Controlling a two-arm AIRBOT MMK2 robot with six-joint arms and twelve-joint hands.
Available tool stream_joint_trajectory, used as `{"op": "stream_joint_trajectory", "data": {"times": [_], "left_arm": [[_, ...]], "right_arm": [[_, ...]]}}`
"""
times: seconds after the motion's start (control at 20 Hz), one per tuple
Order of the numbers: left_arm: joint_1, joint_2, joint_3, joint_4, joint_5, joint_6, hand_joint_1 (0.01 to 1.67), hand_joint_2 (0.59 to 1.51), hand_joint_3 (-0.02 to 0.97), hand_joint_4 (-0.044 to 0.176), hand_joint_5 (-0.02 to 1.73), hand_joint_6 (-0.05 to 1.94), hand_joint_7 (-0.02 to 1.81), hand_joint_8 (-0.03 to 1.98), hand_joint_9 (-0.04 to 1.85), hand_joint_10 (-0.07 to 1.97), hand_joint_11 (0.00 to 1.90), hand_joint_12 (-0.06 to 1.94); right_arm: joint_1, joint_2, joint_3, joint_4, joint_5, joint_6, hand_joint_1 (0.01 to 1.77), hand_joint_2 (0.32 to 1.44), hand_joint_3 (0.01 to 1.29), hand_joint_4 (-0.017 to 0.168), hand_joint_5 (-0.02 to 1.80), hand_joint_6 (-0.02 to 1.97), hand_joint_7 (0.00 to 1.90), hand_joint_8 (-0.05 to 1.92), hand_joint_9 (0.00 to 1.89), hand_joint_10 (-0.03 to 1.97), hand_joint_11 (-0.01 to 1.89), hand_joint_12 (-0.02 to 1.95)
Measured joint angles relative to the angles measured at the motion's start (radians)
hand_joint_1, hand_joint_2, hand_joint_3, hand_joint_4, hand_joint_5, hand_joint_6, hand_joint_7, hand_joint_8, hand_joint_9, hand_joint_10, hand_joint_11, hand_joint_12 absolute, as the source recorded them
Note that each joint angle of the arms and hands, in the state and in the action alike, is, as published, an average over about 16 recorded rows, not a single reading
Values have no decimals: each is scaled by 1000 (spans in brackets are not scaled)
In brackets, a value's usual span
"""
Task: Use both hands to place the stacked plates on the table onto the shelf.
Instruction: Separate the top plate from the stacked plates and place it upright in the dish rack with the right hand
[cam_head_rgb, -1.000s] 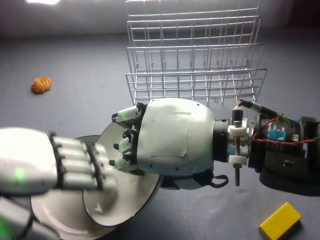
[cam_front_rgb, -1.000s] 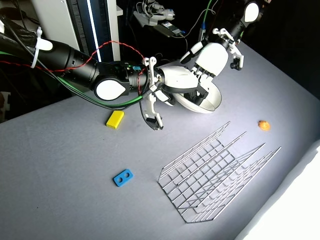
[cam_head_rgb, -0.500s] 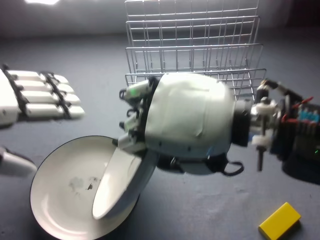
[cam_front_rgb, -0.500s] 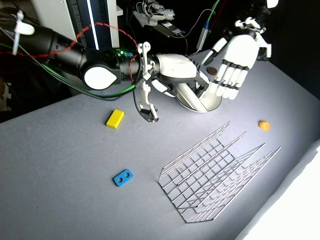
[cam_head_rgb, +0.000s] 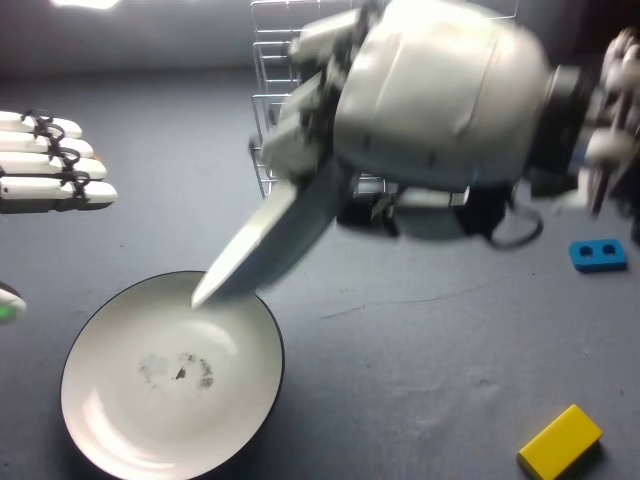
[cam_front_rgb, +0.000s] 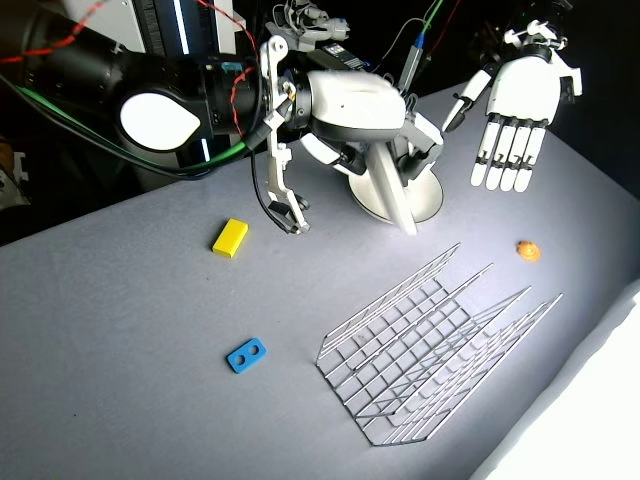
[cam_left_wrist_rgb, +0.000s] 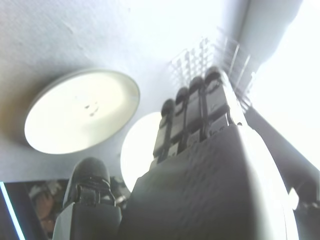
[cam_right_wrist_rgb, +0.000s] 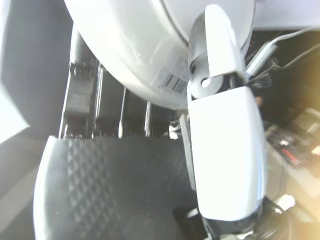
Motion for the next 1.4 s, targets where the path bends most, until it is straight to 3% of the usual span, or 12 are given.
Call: {"op": "stream_joint_trajectory", "data": {"times": [0.35, 0.65, 1.0, 1.4], "left_arm": [[2, 9, 17, 14, -37, 0, 18, 1214, 13, 3, 54, 17, 42, -3, 21, 8, 16, -13], [2, 15, 16, 31, -93, 0, 18, 1211, 13, 3, 56, 17, 35, -3, 21, 8, 16, -13], [-7, 18, 10, 46, -159, 17, 18, 1210, 13, 3, 60, 17, 45, -3, 25, 8, 16, -13], [-24, 15, 11, 62, -232, 52, 17, 1210, 14, 3, 68, 16, 64, -3, 34, 7, 17, -12]], "right_arm": [[119, 43, 61, 8, -88, 259, 1155, 1038, 10, 38, 818, 1220, 886, 1148, 1116, 61, 536, 1393], [185, 46, 154, 7, -167, 480, 1160, 1038, 11, 36, 826, 1199, 894, 1131, 1111, 81, 537, 1388], [218, 26, 246, 13, -214, 588, 1166, 1042, 11, 31, 832, 1188, 900, 1124, 1082, 158, 530, 1393], [225, -11, 312, 44, -238, 597, 1167, 1061, 11, 28, 828, 1191, 895, 1132, 1012, 319, 522, 1420]]}}
